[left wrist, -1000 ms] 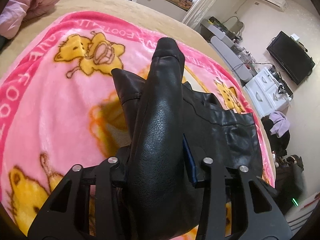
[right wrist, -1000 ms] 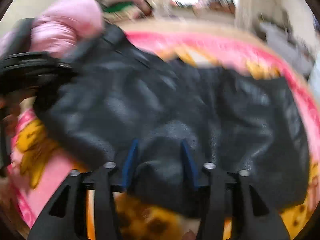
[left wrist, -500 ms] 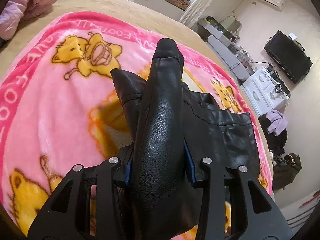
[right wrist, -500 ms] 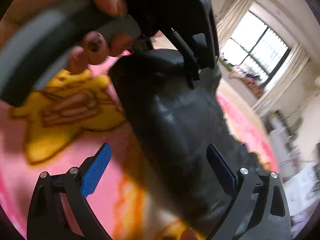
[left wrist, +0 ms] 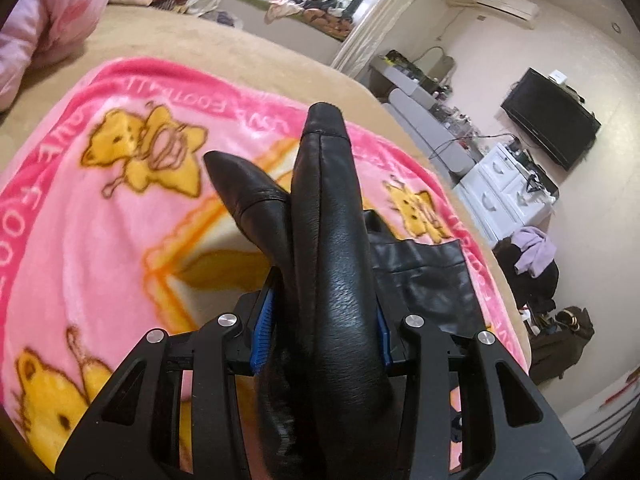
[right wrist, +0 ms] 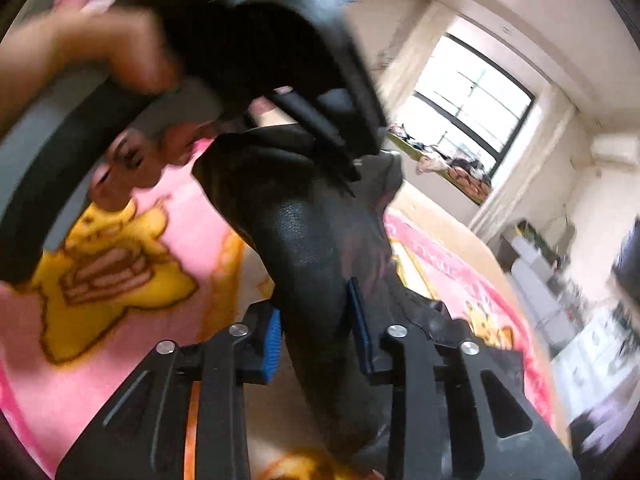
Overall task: Fold large clothes
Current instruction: 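Lift the jacket with the right gripper toward the left gripper while the left gripper opens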
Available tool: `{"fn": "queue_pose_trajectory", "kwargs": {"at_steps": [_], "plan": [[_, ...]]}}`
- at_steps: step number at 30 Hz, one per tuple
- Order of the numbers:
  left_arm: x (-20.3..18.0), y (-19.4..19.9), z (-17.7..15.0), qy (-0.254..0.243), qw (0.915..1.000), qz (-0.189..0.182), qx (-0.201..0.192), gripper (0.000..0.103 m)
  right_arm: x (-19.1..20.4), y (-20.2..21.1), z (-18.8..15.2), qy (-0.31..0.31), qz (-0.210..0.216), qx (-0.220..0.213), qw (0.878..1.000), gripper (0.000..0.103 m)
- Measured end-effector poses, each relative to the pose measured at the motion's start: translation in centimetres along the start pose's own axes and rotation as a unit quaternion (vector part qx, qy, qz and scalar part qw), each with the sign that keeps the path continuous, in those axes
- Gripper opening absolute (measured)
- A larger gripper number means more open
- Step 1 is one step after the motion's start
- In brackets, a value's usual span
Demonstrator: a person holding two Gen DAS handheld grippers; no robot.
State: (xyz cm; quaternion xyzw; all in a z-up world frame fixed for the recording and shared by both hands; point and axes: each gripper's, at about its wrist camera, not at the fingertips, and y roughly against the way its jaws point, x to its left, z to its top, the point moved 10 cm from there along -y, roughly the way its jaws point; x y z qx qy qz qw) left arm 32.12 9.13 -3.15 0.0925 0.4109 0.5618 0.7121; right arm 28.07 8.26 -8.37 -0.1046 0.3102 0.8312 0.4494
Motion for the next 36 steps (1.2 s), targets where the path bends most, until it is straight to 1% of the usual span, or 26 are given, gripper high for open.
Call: {"fn": "queue_pose_trajectory", "kwargs": {"at_steps": [5, 9, 10, 12, 14, 17, 21, 27, 30, 31, 33, 34, 35, 36], "plan": [[-3.9, 0.7, -0.2, -0.044, 0.9986, 0.021, -0.021, 0.032, -2.9, 2.1, -0.6, -0.040, -0.013, -0.016, 0.999, 0.022], [-7.2, 0.6, -0.3, -0.070, 0.9970, 0.026, -0.022, 0.032, -4.9, 3.8, -1.4, -0.066, -0.028, -0.031, 0.997, 0.021], [-8.6, 0.5, -0.4, -0.081, 0.9961, 0.028, -0.021, 0.032, -5.8, 4.0, -1.7, -0.080, -0.032, -0.034, 0.996, 0.020], [-10.1, 0.1, -0.4, -0.096, 0.9948, 0.028, -0.019, 0.032, -6.7, 4.9, -2.4, -0.107, -0.031, -0.037, 0.993, 0.020], [-12.0, -0.3, -0.6, -0.112, 0.9932, 0.027, -0.018, 0.033, -8.1, 5.6, -3.4, -0.142, -0.033, -0.040, 0.989, 0.020], [-14.3, -1.3, -0.9, -0.127, 0.9916, 0.025, -0.012, 0.033, -9.6, 6.4, -4.6, -0.175, -0.039, -0.041, 0.983, 0.019], [-17.0, -2.8, -1.3, -0.132, 0.9911, 0.016, -0.001, 0.035, -12.0, 7.2, -6.3, -0.221, -0.038, -0.040, 0.974, 0.019], [-20.3, -4.6, -2.1, -0.146, 0.9892, 0.005, 0.011, 0.037, -14.1, 7.7, -8.5, -0.275, -0.039, -0.033, 0.960, 0.018], [-21.7, -5.3, -2.5, -0.146, 0.9891, -0.013, 0.020, 0.038, -15.0, 8.0, -9.7, -0.294, -0.041, -0.025, 0.955, 0.018], [-22.3, -5.4, -2.6, -0.138, 0.9897, -0.029, 0.022, 0.038, -15.4, 7.9, -10.3, -0.307, -0.038, -0.021, 0.951, 0.018], [-23.0, -4.7, -2.3, -0.133, 0.9901, -0.044, 0.012, 0.038, -16.0, 7.8, -11.4, -0.335, -0.028, -0.012, 0.942, 0.018], [-23.3, -4.0, -2.0, -0.135, 0.9895, -0.050, -0.001, 0.038, -16.5, 7.7, -12.3, -0.356, -0.021, -0.004, 0.934, 0.018], [-23.3, -3.6, -1.7, -0.137, 0.9892, -0.050, -0.009, 0.038, -16.9, 7.5, -13.4, -0.384, -0.009, 0.006, 0.923, 0.018], [-23.0, -3.2, -1.5, -0.137, 0.9893, -0.047, -0.016, 0.038, -17.1, 7.4, -14.1, -0.402, -0.001, 0.011, 0.915, 0.018]]}}
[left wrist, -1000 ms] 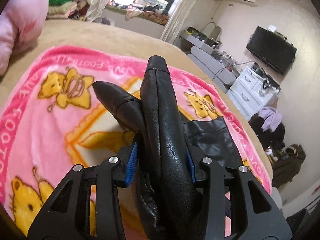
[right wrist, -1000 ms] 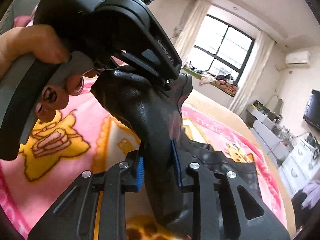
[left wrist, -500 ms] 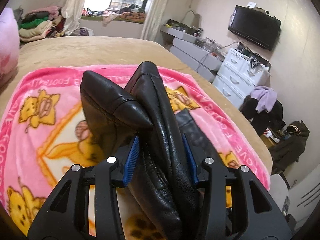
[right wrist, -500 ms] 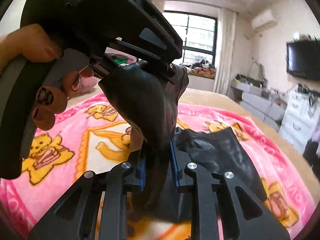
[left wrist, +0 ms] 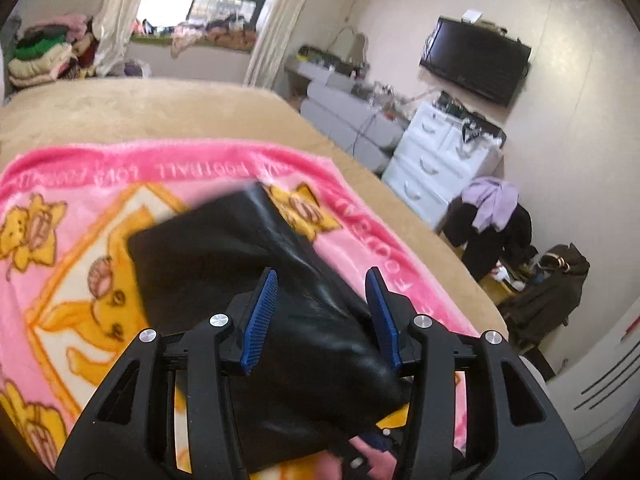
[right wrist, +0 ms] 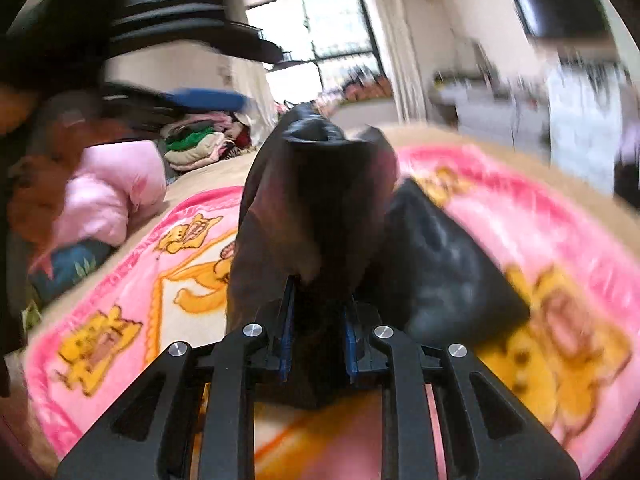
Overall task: Fold large clothes
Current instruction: 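Lift the jacket with the right gripper toward the left gripper while the left gripper opens, then fold the held jacket edge over onto the jacket bundle with the right gripper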
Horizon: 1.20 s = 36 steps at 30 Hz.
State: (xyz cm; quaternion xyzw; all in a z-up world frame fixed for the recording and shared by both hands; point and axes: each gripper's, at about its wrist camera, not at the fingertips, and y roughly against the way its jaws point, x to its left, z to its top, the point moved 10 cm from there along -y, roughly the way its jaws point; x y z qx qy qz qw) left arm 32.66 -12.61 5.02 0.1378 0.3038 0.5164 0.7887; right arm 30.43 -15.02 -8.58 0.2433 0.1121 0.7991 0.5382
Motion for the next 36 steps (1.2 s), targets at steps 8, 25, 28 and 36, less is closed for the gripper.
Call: {"fn": "queue_pose_trajectory", "kwargs": {"at_steps": [8, 25, 28, 36], "plan": [[10.3, -2.7, -7.9, 0.088, 0.9916, 0.071, 0.063, 0.039, -3.0, -1.1, -2.9, -0.172, 0.094, 0.066, 0.978, 0.029], [11.9, -5.7, -11.7, 0.100, 0.9864, 0.081, 0.102, 0.041, -2.9, -7.3, 5.8, -0.077, 0.086, 0.138, 0.984, 0.034], [11.9, -5.1, -10.8, 0.123, 0.9852, 0.059, 0.103, 0.055, -2.4, -7.3, 6.8, -0.041, 0.088, 0.115, 0.989, 0.029], [9.8, -4.8, -8.8, 0.127, 0.9879, 0.031, 0.084, 0.069, -6.8, -3.2, 12.2, -0.049, 0.109, 0.016, 0.993, 0.028]]}}
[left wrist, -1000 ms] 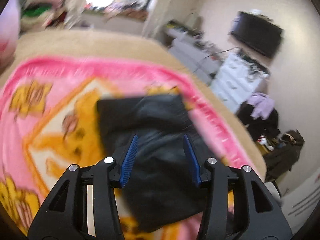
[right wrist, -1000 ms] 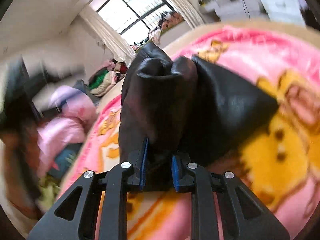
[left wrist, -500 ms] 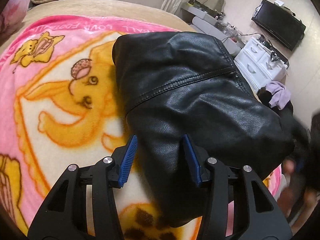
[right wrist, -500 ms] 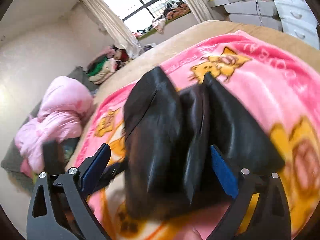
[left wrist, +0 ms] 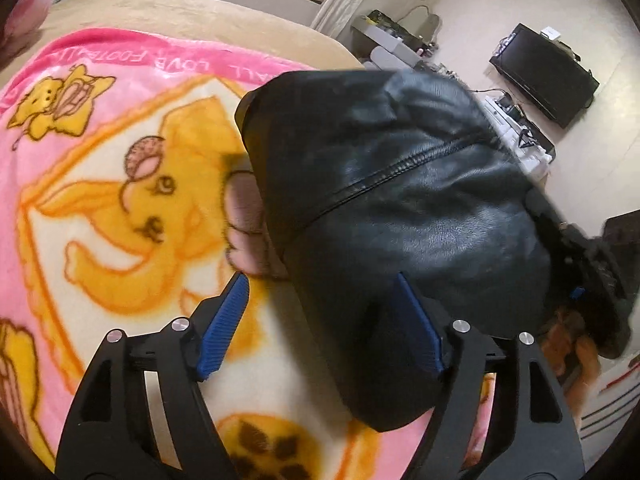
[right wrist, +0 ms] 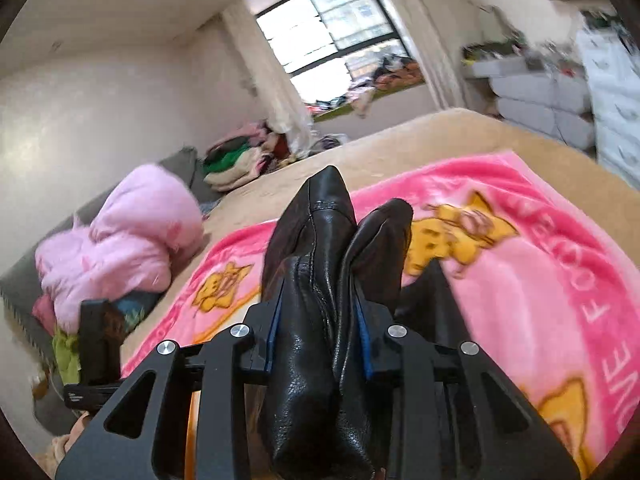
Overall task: Fold large clothes
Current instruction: 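Fold the held jacket edge over onto the jacket bundle with the right gripper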
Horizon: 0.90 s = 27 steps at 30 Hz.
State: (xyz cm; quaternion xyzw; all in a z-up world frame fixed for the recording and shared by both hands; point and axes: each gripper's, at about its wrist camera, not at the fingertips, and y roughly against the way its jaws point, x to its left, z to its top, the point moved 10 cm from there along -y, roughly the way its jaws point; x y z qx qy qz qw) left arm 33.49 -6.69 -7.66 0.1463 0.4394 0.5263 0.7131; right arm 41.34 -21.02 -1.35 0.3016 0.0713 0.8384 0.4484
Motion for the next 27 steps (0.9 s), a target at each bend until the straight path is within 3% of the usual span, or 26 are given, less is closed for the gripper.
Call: {"fn": "queue_pose_trajectory", "kwargs": {"at_steps": [3, 6, 9, 11, 15, 17, 18, 21, 22, 23, 24, 25, 27], "plan": [[-0.8, -2.1, -1.1, 0.006, 0.9997, -0.006, 0.023, 0.073, -6.4, -1.8, -3.6, -0.072, -0.031, 0.060, 0.995, 0.028], [-1.2, -4.2, -2.6, 0.012, 0.9989, -0.008, 0.046, 0.081, -9.0, -3.1, -6.7, -0.117, -0.030, 0.104, 0.987, 0.029], [-1.5, -5.2, -3.4, 0.025, 0.9983, -0.014, 0.052, 0.086, -9.9, -3.2, -7.6, -0.119, -0.043, 0.110, 0.986, 0.037], [-1.6, -5.5, -3.6, 0.034, 0.9979, -0.015, 0.053, 0.089, -10.5, -3.2, -8.2, -0.106, -0.072, 0.114, 0.985, 0.050], [-1.5, -5.4, -3.5, 0.037, 0.9977, -0.016, 0.055, 0.090, -10.4, -1.8, -7.7, -0.111, -0.081, 0.110, 0.984, 0.074], [-1.4, -5.4, -3.4, 0.038, 0.9975, -0.017, 0.057, 0.091, -10.3, -1.0, -6.9, -0.114, -0.072, 0.098, 0.986, 0.095], [-1.4, -5.4, -3.3, 0.038, 0.9974, -0.019, 0.057, 0.091, -10.5, -0.5, -6.9, -0.108, -0.080, 0.098, 0.986, 0.096], [-1.3, -5.1, -3.2, 0.038, 0.9974, -0.023, 0.057, 0.092, -11.2, -0.2, -8.4, -0.111, -0.083, 0.115, 0.984, 0.095], [-1.3, -5.1, -3.2, 0.034, 0.9975, -0.023, 0.058, 0.092, -11.5, -0.2, -9.0, -0.129, -0.074, 0.118, 0.982, 0.086], [-1.0, -4.9, -3.2, 0.031, 0.9977, -0.021, 0.057, 0.092, -11.9, -0.5, -10.0, -0.176, -0.041, 0.124, 0.976, 0.063], [-1.0, -4.8, -3.2, 0.028, 0.9979, -0.018, 0.056, 0.092, -11.9, -0.8, -10.5, -0.217, -0.005, 0.120, 0.969, 0.059], [-0.9, -4.7, -3.0, 0.025, 0.9980, -0.014, 0.056, 0.092, -11.9, -0.8, -10.7, -0.236, 0.004, 0.112, 0.965, 0.056], [-0.6, -4.5, -2.8, 0.023, 0.9980, -0.013, 0.057, 0.092, -11.1, -0.6, -10.9, -0.219, -0.007, 0.099, 0.971, 0.051]]}}
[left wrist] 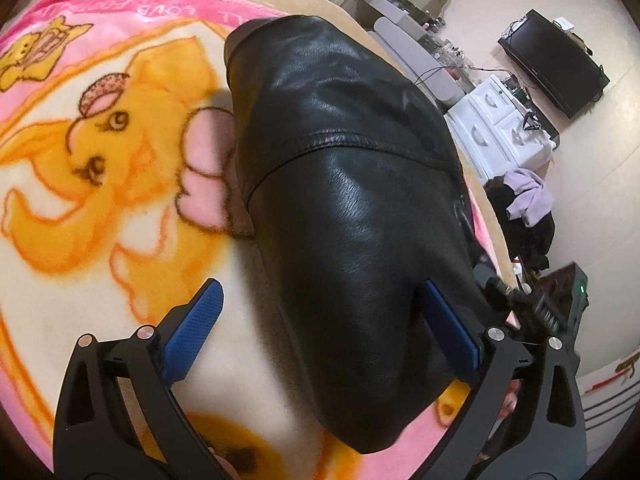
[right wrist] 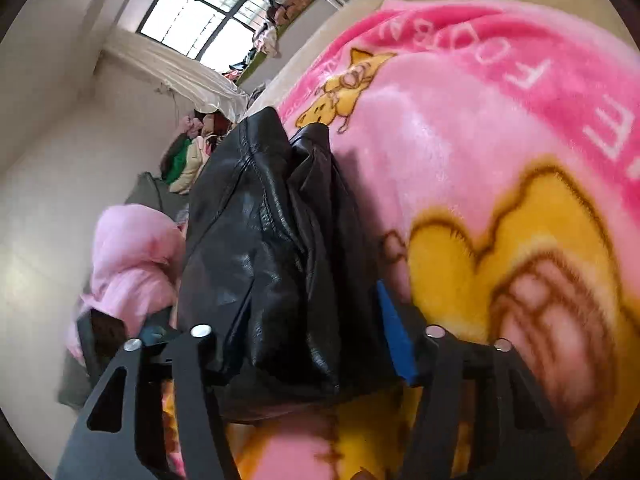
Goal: Fold large clothes
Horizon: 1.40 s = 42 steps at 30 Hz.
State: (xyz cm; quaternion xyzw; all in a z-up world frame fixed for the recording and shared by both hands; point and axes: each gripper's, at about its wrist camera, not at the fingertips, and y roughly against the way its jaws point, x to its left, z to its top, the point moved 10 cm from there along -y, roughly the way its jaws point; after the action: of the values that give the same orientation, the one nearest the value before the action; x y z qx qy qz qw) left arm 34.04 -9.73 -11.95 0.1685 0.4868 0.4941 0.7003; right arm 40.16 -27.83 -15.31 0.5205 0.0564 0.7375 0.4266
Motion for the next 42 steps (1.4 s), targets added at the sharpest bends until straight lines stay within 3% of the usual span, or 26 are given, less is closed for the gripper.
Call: {"fn": "queue_pose_trajectory", "kwargs": {"at_steps": [8, 10, 12, 13, 17, 21, 23, 25, 32, 39, 41, 42], "plan": [[0.7, 3.1, 2.5, -0.047, 0.9972, 0.046, -0.035, 0.092, 4.2, 0.1, -4.7, -0.026, 0.027, -0.010, 0.999, 0.049], [0.8, 2.6, 2.3, -0.055, 0.9967, 0.055, -0.024, 0.092, 4.4, 0.0, -5.5, -0.025, 0.020, -0.016, 0.999, 0.050], [1.1, 1.0, 1.3, -0.056, 0.9969, 0.056, 0.005, 0.092, 3.8, -0.1, -5.4, -0.019, -0.003, -0.019, 1.000, 0.057], [1.3, 0.5, 0.9, -0.056, 0.9966, 0.060, 0.008, 0.092, 3.3, 0.0, -5.1, -0.025, -0.009, -0.014, 1.000, 0.066], [1.2, 0.2, 0.4, -0.049, 0.9975, 0.051, 0.005, 0.092, 2.9, 1.4, -3.5, -0.044, 0.003, -0.016, 0.999, 0.072], [0.9, 0.3, 0.6, -0.060, 0.9964, 0.060, 0.002, 0.092, 5.2, 4.7, 2.2, 0.039, -0.042, -0.105, 0.993, 0.072], [0.7, 0.3, 0.6, -0.066, 0.9957, 0.065, 0.000, 0.092, 7.7, 4.5, 4.4, 0.107, -0.058, -0.110, 0.986, 0.062], [0.4, 0.2, 0.5, -0.071, 0.9951, 0.069, -0.001, 0.092, 9.8, 2.6, 5.6, 0.168, -0.088, -0.097, 0.977, 0.048], [0.0, 0.0, 0.6, -0.090, 0.9924, 0.084, -0.005, 0.092, 13.0, -4.4, 6.4, 0.291, -0.156, -0.040, 0.943, 0.047], [0.0, -0.7, 0.4, -0.094, 0.9926, 0.077, 0.003, 0.092, 7.9, -9.5, 5.1, 0.302, -0.232, 0.046, 0.923, 0.050], [0.0, -1.2, 0.2, -0.094, 0.9928, 0.073, 0.010, 0.092, 6.0, -10.7, 4.5, 0.292, -0.235, 0.071, 0.924, 0.051], [0.0, -1.5, 0.1, -0.092, 0.9931, 0.072, 0.011, 0.092, 5.1, -11.1, 4.5, 0.276, -0.225, 0.079, 0.931, 0.051]]}}
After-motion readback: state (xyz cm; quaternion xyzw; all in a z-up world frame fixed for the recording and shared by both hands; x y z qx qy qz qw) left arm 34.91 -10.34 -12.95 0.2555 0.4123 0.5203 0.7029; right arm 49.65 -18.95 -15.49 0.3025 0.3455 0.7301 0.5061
